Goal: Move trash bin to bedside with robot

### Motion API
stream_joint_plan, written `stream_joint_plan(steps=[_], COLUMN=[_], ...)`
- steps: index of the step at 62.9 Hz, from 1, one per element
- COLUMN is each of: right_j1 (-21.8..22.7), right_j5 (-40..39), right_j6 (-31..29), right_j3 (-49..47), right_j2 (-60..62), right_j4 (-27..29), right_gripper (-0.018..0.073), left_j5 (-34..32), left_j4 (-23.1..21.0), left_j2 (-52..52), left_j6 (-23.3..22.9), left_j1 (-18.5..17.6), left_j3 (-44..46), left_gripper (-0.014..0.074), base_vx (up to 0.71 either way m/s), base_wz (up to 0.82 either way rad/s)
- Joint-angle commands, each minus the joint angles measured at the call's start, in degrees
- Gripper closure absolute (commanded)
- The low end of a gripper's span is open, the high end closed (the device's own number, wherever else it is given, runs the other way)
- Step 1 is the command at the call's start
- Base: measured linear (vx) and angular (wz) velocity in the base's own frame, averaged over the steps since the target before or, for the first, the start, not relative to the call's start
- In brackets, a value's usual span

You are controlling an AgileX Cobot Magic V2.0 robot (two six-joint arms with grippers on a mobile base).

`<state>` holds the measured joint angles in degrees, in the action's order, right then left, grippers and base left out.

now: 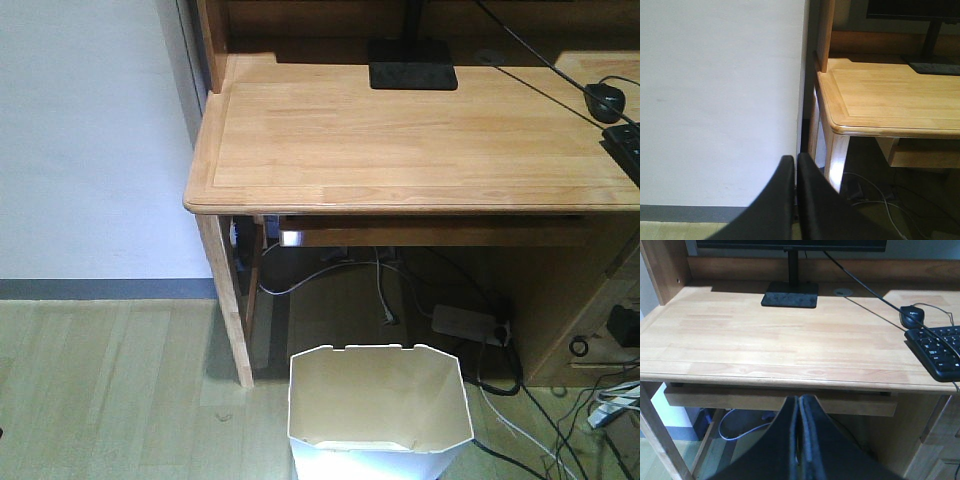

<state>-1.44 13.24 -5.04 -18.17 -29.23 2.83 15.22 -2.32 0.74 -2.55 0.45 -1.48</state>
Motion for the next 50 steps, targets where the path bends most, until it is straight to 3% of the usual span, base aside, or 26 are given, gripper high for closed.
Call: stream_joint_plan(steps=[1, 15, 27, 37, 50], right_j1=[0.1, 0.1, 0.1, 0.1, 0.1], right_j5=[-4.6, -4.4, -4.2, -4.1, -4.3], right_j6=[-0.4, -0.5, -0.5, -0.5, -0.4], right_j3=[-2.0, -2.0, -2.0, -2.0, -2.0], right_j2=[-0.8, -0.8, -0.8, -0.8, -0.8], right_j4=[0.1, -0.1, -0.1, -0.1, -0.1], right_gripper=[0.0557, 0.0427, 0.018, 0.0031, -0.0001], left_j5=[-3.8, -3.8, -3.8, -3.8, -3.8], left_j4=[-0.3, -0.3, -0.3, -0.3, -0.3], left_j2=[0.8, 0.8, 0.8, 0.8, 0.8], left_j6=[-0.3, -0.3, -0.3, -0.3, -0.3], left_j1=[0.0, 0.0, 0.0, 0.0, 0.0], left_j3=[-1.1, -1.1, -1.1, -1.1, -1.1], left_gripper=[0.0602, 0.0602, 0.0602, 0.0602, 0.0602], base_vx=[0.0, 0.0, 0.0, 0.0, 0.0], base_wz=[0.0, 0.0, 0.0, 0.0, 0.0])
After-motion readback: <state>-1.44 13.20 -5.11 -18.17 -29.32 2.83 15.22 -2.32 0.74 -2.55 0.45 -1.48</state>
